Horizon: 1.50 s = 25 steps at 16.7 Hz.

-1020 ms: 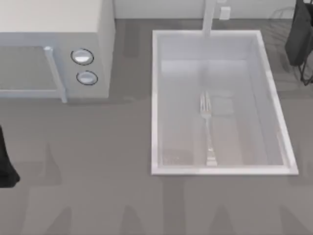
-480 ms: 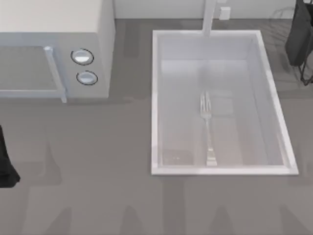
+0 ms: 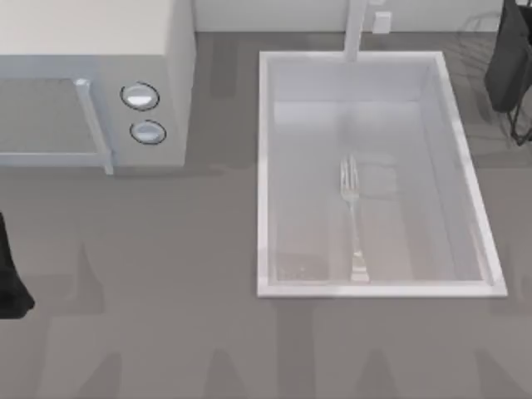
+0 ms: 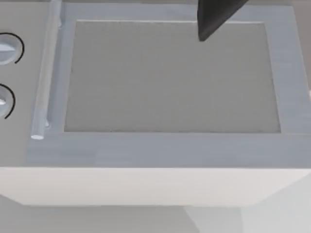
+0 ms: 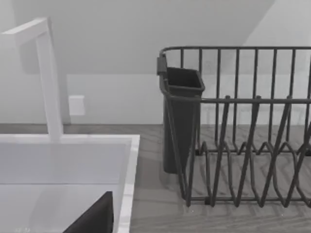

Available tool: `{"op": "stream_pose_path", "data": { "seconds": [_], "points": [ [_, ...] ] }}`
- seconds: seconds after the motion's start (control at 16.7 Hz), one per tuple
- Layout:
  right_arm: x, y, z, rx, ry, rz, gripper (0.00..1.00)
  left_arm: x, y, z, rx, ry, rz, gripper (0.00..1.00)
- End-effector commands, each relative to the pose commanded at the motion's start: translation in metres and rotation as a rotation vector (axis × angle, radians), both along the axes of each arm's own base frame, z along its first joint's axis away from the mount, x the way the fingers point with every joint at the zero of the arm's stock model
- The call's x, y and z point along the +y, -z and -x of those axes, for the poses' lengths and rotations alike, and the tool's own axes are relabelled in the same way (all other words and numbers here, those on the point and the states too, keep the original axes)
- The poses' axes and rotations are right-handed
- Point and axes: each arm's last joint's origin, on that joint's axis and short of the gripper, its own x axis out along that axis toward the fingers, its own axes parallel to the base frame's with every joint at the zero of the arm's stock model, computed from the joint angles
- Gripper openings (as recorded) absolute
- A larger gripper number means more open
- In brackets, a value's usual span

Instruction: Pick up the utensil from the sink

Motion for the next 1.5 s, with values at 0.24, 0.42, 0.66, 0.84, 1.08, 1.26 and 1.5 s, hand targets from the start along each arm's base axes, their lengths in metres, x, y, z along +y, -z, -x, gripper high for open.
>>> {"op": "stream_pose_path", "data": {
  "seconds": [0.24, 0.42, 0.66, 0.84, 1.08, 1.26, 1.5],
  "points": [
    [0.0, 0.0, 0.0, 0.0, 0.0, 0.0, 1.0, 0.0, 0.0, 0.0, 0.0, 0.0, 0.0, 1.0],
    [0.0, -0.002, 0.0, 0.006, -0.002, -0.002, 1.0, 0.0, 0.0, 0.0, 0.0, 0.0, 0.0, 1.0],
    [0.003, -0.025, -0.003, 0.095, -0.023, -0.03, 1.0, 0.0, 0.0, 0.0, 0.0, 0.0, 0.0, 1.0],
    [0.007, -0.057, -0.015, 0.23, -0.049, -0.065, 1.0, 0.0, 0.0, 0.0, 0.0, 0.0, 0.0, 1.0],
    [0.02, -0.107, -0.055, 0.47, -0.083, -0.112, 1.0, 0.0, 0.0, 0.0, 0.0, 0.0, 0.0, 1.0],
    [0.038, -0.136, -0.105, 0.675, -0.098, -0.137, 1.0, 0.0, 0.0, 0.0, 0.0, 0.0, 0.0, 1.0],
    [0.076, -0.148, -0.185, 0.948, -0.096, -0.145, 1.0, 0.0, 0.0, 0.0, 0.0, 0.0, 0.0, 1.0]
  ]
}}
